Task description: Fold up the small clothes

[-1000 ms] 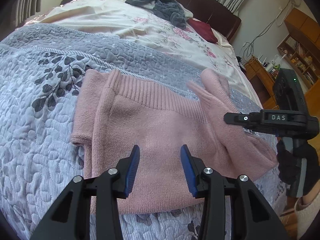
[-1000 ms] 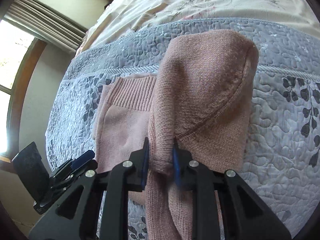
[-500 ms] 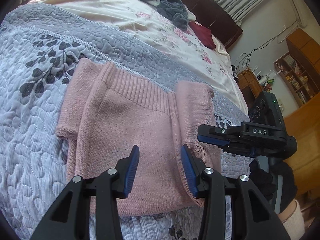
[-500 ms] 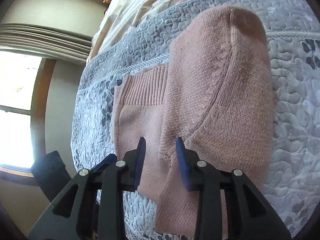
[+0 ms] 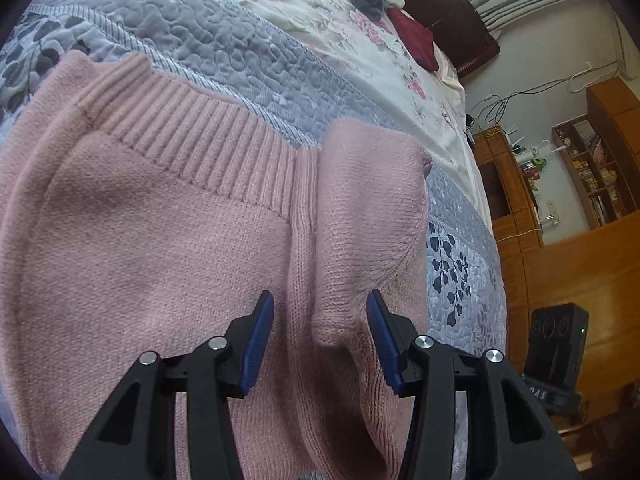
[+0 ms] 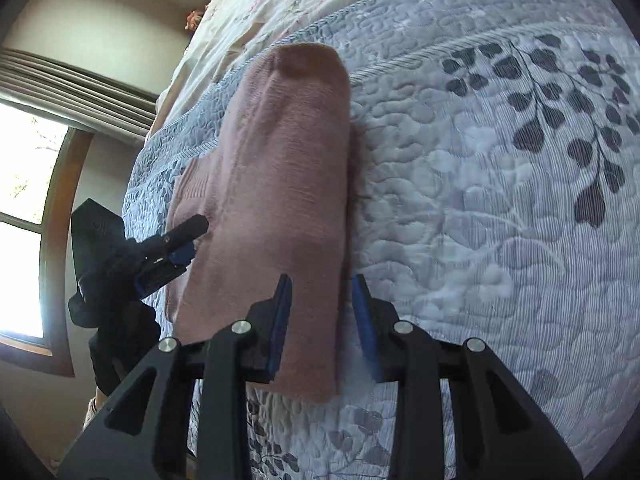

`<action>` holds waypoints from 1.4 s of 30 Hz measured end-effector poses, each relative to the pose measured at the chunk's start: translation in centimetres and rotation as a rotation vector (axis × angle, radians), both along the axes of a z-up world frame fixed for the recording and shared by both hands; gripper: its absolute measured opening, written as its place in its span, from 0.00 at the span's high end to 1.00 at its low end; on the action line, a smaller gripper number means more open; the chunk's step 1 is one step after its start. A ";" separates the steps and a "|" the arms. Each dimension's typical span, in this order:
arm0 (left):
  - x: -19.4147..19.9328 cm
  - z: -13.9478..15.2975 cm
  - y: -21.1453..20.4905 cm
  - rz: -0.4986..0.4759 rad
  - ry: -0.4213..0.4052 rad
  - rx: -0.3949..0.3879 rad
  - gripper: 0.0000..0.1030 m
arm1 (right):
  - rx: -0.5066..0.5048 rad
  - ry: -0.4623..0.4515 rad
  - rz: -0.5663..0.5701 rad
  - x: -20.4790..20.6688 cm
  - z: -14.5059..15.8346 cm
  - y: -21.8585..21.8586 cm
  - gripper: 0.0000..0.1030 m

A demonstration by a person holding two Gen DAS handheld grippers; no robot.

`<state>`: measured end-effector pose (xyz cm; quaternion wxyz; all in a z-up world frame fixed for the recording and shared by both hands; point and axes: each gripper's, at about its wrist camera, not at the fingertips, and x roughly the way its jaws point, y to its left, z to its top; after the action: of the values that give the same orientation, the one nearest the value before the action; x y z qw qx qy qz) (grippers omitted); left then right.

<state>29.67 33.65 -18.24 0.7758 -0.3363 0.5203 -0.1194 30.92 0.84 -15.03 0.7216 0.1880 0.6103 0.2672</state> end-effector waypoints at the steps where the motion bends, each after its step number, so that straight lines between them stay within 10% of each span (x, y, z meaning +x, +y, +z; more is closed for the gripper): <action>1: 0.2 -0.3 -0.3 -0.001 0.008 -0.012 0.53 | 0.011 0.008 -0.006 -0.4 -0.6 -0.4 0.69; 6: 0.7 -0.8 -1.3 0.004 0.004 -0.024 0.53 | 0.040 0.038 -0.022 -1.6 -2.8 -1.5 0.69; 12: 0.4 0.2 -1.6 0.041 -0.032 -0.031 0.80 | 0.032 0.044 -0.018 -2.4 -3.8 -1.0 0.69; 27: -4.3 10.4 7.2 0.139 -0.244 0.052 0.82 | 0.038 -0.016 0.036 -4.5 -0.9 1.5 0.68; 42: -5.9 2.6 16.3 0.221 -0.119 0.089 0.82 | 0.044 -0.042 0.192 -6.2 0.6 8.9 0.65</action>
<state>23.75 49.93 -15.67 0.8279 -0.3490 0.4380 -0.0298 24.75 9.75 -14.46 0.7012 0.1388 0.6041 0.3523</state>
